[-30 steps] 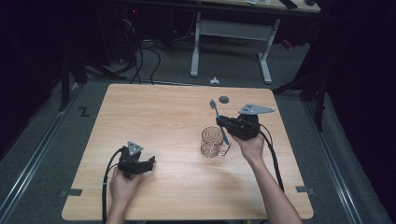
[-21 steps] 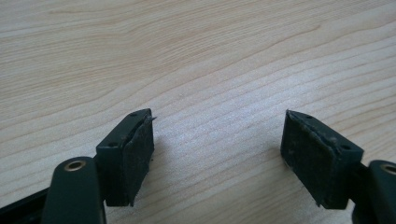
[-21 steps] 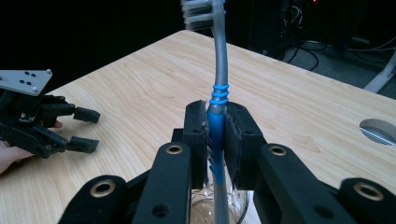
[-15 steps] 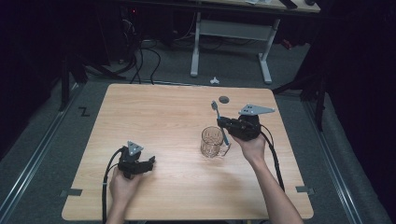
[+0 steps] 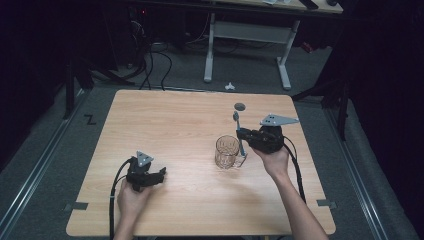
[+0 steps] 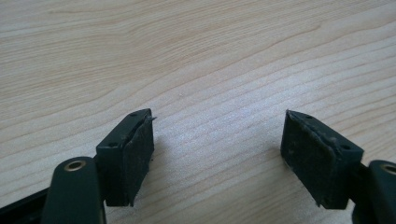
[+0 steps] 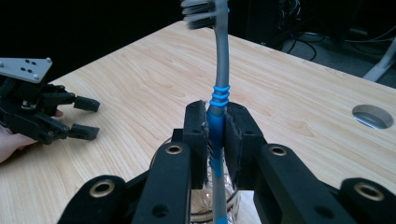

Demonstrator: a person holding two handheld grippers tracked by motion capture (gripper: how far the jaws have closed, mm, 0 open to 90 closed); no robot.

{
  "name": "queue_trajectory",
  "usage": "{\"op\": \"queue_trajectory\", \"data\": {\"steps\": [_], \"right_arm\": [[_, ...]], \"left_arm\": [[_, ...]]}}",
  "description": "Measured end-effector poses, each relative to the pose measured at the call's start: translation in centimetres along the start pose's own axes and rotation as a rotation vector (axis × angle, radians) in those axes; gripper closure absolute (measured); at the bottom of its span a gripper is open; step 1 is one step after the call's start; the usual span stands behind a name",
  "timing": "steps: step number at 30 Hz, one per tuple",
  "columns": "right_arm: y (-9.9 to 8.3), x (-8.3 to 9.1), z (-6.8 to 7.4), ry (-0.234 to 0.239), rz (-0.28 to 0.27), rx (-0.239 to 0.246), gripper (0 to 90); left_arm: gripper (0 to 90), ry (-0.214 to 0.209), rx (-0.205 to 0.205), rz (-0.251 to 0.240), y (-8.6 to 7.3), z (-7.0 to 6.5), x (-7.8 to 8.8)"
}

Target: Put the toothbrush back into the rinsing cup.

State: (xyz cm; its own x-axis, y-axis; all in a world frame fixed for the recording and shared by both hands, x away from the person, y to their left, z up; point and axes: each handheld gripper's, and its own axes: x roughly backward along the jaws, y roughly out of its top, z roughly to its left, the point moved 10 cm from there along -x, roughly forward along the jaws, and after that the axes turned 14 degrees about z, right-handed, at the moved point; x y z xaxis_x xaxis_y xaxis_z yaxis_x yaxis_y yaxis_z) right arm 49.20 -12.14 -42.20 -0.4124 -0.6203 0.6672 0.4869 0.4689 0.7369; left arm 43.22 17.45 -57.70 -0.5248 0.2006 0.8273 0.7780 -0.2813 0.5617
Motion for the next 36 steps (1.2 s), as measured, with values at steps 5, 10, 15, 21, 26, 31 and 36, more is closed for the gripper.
{"op": "queue_trajectory", "data": {"steps": [5, 10, 15, 21, 26, 31, 36], "right_arm": [[-0.4, 0.2, -0.3, -0.007, 0.005, -0.005, 79.8], [-0.6, 0.4, -0.4, -0.016, 0.008, -0.008, 79.8], [-0.6, 0.8, -0.4, -0.03, -0.002, 0.0, 79.7], [-0.8, 1.0, -0.3, -0.032, 0.002, 0.002, 79.7], [-1.1, 1.1, -0.4, -0.032, 0.005, 0.001, 79.6], [-1.4, 1.2, -0.5, -0.031, 0.003, -0.008, 79.6], [-2.0, 1.4, -0.6, -0.03, 0.002, -0.019, 79.6]], "left_arm": [[26.1, 0.0, 0.0, 0.0, 0.0, 0.0, 0.0], [26.1, 0.0, 0.0, 0.001, 0.0, 0.0, 0.0], [26.2, 0.0, -0.001, 0.001, 0.0, 0.0, 0.0], [26.2, 0.0, 0.0, 0.0, 0.0, 0.0, 0.0], [26.2, 0.0, 0.0, 0.0, 0.0, 0.0, 0.0], [26.1, 0.0, 0.0, 0.0, 0.0, 0.0, 0.0], [26.1, 0.0, 0.0, 0.0, 0.0, 0.0, 0.0]]}}
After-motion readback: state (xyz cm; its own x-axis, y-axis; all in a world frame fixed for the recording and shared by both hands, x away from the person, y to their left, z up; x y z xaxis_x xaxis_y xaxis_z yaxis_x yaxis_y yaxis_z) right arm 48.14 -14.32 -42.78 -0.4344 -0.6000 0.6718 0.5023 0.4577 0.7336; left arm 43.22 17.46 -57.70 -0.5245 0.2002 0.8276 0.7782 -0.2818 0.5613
